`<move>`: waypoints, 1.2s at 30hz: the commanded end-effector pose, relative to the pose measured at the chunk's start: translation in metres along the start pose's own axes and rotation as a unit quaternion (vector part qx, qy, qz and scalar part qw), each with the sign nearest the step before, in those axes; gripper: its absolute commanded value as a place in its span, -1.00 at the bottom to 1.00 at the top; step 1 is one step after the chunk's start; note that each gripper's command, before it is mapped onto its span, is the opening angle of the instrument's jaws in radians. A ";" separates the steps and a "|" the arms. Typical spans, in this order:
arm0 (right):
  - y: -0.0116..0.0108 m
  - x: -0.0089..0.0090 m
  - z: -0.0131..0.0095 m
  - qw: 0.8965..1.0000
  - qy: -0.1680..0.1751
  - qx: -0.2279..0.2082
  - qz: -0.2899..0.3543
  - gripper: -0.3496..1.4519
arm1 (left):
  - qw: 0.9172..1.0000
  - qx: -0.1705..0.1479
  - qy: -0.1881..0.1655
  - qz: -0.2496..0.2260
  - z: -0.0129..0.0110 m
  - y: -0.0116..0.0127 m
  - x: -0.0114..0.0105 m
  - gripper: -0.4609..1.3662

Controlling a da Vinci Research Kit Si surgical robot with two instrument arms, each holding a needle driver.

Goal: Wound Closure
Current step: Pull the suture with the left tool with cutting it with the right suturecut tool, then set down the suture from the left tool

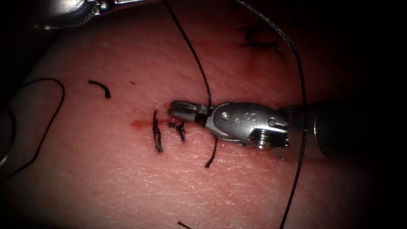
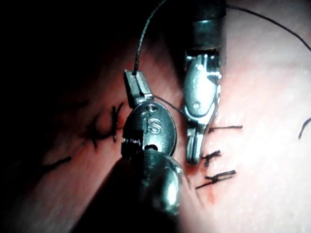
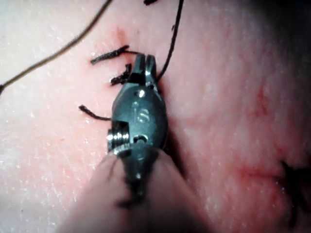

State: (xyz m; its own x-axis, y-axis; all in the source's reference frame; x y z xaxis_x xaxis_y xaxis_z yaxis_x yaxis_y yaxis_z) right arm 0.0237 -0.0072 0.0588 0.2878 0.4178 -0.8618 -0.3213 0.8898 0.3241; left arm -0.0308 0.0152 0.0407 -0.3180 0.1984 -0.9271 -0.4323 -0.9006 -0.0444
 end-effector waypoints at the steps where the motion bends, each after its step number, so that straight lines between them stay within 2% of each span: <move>1: 0.0001 0.0003 -0.0001 1.000 0.003 -0.002 0.002 -1.00 | 1.000 -0.002 0.000 0.000 0.0000 0.0000 0.0000 -0.88; 4: 0.0002 0.0008 -0.0004 1.000 0.007 -0.002 0.004 -1.00 | 1.000 -0.003 -0.001 0.001 0.0000 0.0000 0.0000 -0.88; 9: 0.0006 0.0006 -0.0004 1.000 0.010 0.005 0.002 -1.00 | 1.000 -0.003 -0.001 0.001 -0.0001 0.0000 -0.0001 -0.88; 10: 0.0007 0.0005 -0.0004 1.000 0.010 0.007 0.002 -0.56 | 1.000 -0.003 0.000 0.001 -0.0001 0.0000 -0.0002 -0.88; 11: 0.0008 0.0003 -0.0005 1.000 0.009 0.004 0.001 0.34 | 1.000 -0.003 0.000 0.001 -0.0001 -0.0002 -0.0002 -0.88; 13: 0.0009 0.0002 -0.0010 1.000 0.005 -0.003 -0.002 0.75 | 1.000 -0.002 0.000 0.000 0.0000 -0.0003 -0.0003 -0.88; 14: 0.0009 0.0000 -0.0015 1.000 0.002 -0.009 -0.006 0.86 | 1.000 -0.002 0.000 0.000 0.0001 -0.0004 -0.0004 -0.88; 15: 0.0009 0.0000 -0.0017 1.000 0.001 -0.010 -0.009 0.87 | 1.000 -0.002 0.000 0.000 0.0001 -0.0004 -0.0004 -0.88; 23: 0.0024 -0.0002 -0.0087 0.999 -0.020 -0.029 -0.021 0.98 | 1.000 0.005 0.005 -0.004 0.0007 -0.0008 -0.0005 -0.88; 24: 0.0028 -0.0002 -0.0105 0.999 -0.022 -0.037 -0.024 0.98 | 1.000 0.006 0.004 -0.004 0.0010 -0.0008 -0.0005 -0.88; 27: 0.0036 -0.0004 -0.0134 0.998 -0.028 -0.043 -0.028 0.98 | 1.000 0.007 0.006 -0.004 0.0017 -0.0007 -0.0005 -0.88; 36: 0.0048 -0.0017 -0.0183 0.997 -0.035 -0.060 -0.028 0.97 | 1.000 0.009 0.014 -0.002 0.0039 -0.0002 -0.0002 -0.88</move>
State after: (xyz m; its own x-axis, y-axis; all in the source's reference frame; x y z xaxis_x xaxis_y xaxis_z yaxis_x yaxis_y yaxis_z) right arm 0.0043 -0.0070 0.0547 0.3712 0.3813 -0.8466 -0.4173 0.8830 0.2148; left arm -0.0346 0.0169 0.0425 -0.2882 0.1897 -0.9386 -0.4499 -0.8921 -0.0422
